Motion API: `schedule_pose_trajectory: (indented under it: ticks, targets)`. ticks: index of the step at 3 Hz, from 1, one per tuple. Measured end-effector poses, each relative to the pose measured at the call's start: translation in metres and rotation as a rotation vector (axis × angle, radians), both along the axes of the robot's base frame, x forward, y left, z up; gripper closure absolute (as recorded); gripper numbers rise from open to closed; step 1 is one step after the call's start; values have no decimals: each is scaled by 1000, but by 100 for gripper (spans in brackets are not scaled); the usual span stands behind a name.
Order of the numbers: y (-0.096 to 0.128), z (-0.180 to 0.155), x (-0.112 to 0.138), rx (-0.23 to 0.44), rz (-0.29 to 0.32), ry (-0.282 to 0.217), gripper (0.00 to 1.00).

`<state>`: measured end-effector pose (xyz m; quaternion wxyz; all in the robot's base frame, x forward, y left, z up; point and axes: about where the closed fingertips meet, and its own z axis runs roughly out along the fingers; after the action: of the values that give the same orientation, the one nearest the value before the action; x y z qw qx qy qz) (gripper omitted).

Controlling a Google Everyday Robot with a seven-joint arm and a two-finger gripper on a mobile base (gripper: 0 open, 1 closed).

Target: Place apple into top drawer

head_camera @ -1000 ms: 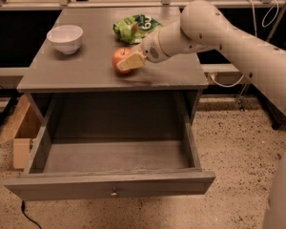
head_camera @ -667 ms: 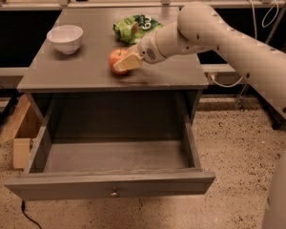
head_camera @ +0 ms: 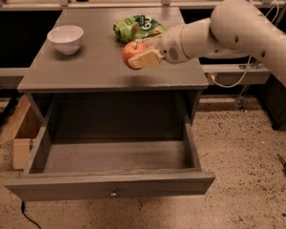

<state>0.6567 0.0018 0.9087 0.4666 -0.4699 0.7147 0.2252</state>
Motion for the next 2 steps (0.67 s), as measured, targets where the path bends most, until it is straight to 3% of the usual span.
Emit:
schedule_pose_trajectory:
  ticks: [1,2]
  targets:
    - [-35,13,-31,-3,13,-36,100]
    - [-33,12,-36,-7,24,-32,100]
